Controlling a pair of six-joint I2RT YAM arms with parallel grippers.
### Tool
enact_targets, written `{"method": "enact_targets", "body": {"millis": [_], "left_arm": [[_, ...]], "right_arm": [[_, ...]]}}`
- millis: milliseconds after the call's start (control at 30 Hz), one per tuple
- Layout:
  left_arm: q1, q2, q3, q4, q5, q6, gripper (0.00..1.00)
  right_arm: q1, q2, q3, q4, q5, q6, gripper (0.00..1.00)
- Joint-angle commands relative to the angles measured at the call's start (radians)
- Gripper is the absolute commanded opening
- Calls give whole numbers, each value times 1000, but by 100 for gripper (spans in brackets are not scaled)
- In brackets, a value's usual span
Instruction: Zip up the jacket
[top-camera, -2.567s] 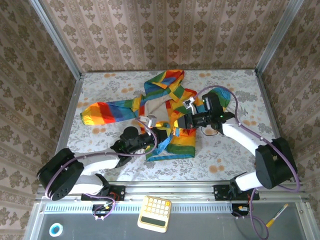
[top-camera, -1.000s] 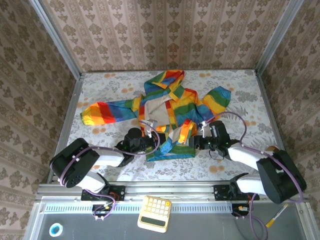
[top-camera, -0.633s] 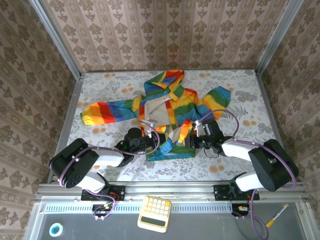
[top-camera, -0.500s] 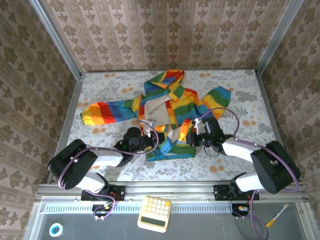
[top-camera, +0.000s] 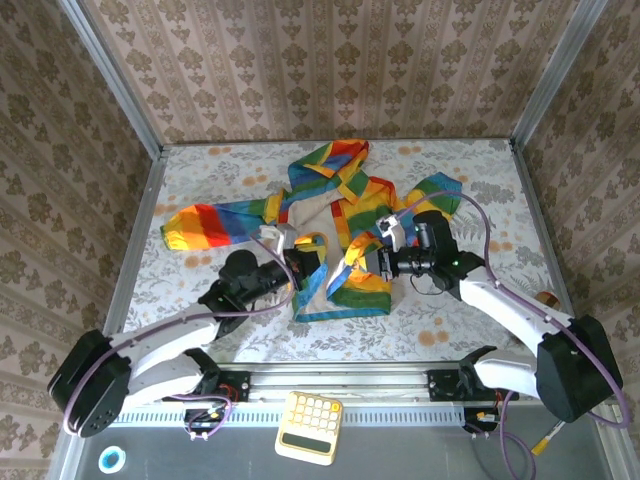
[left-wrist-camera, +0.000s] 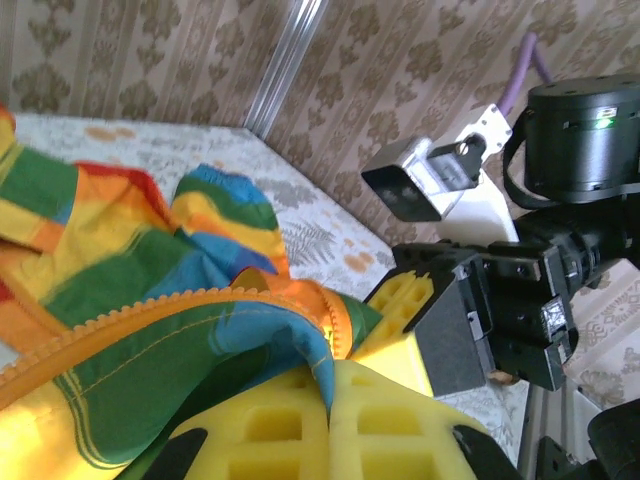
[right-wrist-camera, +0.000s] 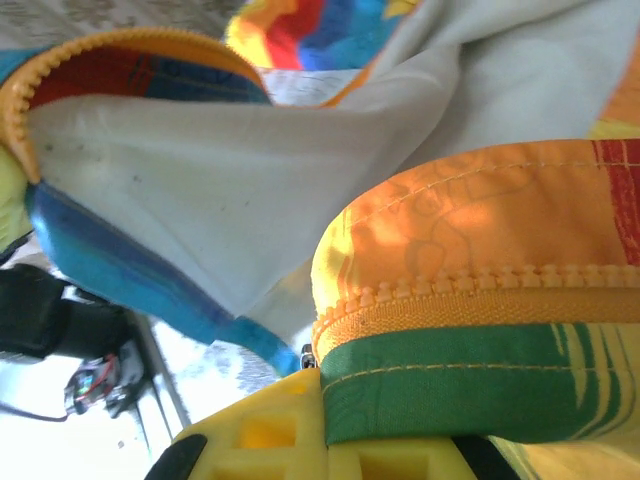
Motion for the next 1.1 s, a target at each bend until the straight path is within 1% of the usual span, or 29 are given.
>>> {"method": "enact_targets", "body": {"millis": [0, 167, 367, 467, 533, 633, 767, 833, 933, 1000, 1067], "left_arm": [[6, -54, 33, -53, -1, 73, 0], [12, -58, 21, -4, 29, 69, 0], [19, -20, -24, 186, 83, 3, 0], [22, -1, -34, 239, 113, -20, 0], [25, 8, -38, 242, 119, -30, 0], [28, 18, -26, 168, 109, -37, 0], [23, 30, 47, -194, 43, -21, 0], [2, 67, 60, -289, 14, -24, 0], [-54, 173, 50, -296, -16, -71, 0], [-88, 276, 51, -254, -13, -118, 0], [-103, 371, 57, -208, 1, -169, 0]], "right_arm": [[-8, -21, 45, -41, -142, -31, 0], [-11, -3, 72, -26, -220, -32, 0], [-22, 16, 85, 35, -313, -9, 0], [-26, 27, 98, 56, -348, 5, 0], [-26, 31, 106, 58, -351, 9, 0], [-28, 42, 116, 17, -316, -3, 0], [-36, 64, 101, -89, -208, -44, 0], [-46, 74, 67, -108, -158, -47, 0], [-62, 100, 4, -88, -125, -41, 0], [-65, 126, -32, -64, -112, -37, 0], [-65, 150, -56, -45, -107, -32, 0]]}}
